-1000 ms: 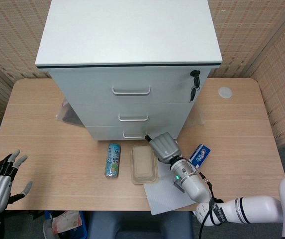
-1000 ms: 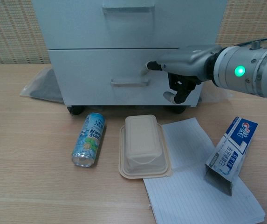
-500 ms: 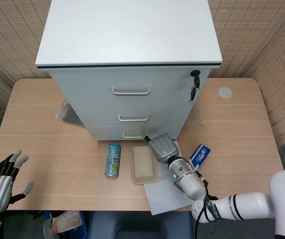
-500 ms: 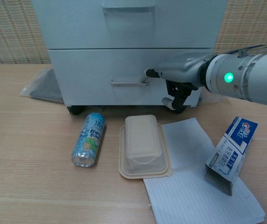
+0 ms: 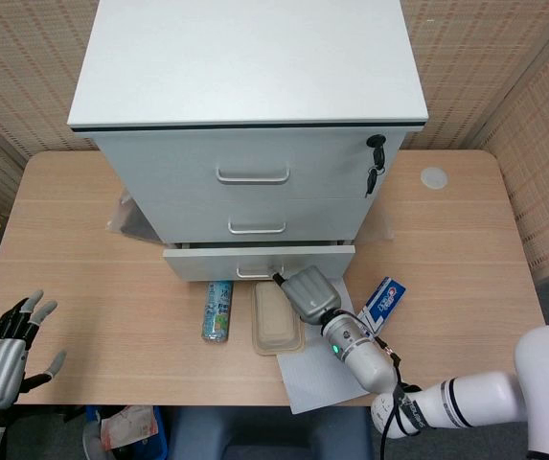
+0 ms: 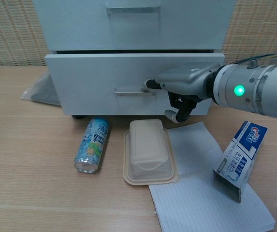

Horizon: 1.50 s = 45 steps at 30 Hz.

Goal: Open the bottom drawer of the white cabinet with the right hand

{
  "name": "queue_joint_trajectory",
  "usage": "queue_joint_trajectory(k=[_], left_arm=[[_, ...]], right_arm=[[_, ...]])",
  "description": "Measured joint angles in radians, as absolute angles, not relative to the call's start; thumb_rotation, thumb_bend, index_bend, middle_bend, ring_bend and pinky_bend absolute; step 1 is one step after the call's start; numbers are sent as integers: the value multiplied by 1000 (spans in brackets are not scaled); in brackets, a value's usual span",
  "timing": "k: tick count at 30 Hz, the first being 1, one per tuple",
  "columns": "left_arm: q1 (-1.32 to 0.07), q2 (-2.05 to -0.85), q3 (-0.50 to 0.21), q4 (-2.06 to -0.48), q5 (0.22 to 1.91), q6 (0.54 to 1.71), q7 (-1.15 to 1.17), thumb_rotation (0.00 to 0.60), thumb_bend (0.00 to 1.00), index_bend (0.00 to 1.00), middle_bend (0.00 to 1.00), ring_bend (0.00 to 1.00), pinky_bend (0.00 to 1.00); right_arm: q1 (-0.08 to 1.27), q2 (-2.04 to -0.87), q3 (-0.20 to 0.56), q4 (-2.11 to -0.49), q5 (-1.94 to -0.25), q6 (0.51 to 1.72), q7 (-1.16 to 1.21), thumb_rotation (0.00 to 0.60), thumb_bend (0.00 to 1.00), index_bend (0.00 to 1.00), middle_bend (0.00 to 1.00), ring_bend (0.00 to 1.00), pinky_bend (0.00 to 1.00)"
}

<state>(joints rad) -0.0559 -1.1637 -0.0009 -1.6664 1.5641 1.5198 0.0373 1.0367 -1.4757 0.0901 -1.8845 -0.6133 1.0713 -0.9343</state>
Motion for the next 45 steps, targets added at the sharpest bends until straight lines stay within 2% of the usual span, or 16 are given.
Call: queue_joint_trajectory(k=[21, 45], left_arm=[[-60, -1172, 0, -1655, 1567, 1515, 20, 600, 309, 132, 45, 61, 114], [-58, -1169, 1, -1656, 1570, 1521, 25, 600, 309, 131, 45, 61, 114]], right_arm=[[1032, -1455, 2, -2042, -688, 1152, -991, 600, 470, 75, 916, 935, 727], [1026, -1446, -60, -2155, -724, 1193, -1043, 600, 470, 75, 917, 935, 727]])
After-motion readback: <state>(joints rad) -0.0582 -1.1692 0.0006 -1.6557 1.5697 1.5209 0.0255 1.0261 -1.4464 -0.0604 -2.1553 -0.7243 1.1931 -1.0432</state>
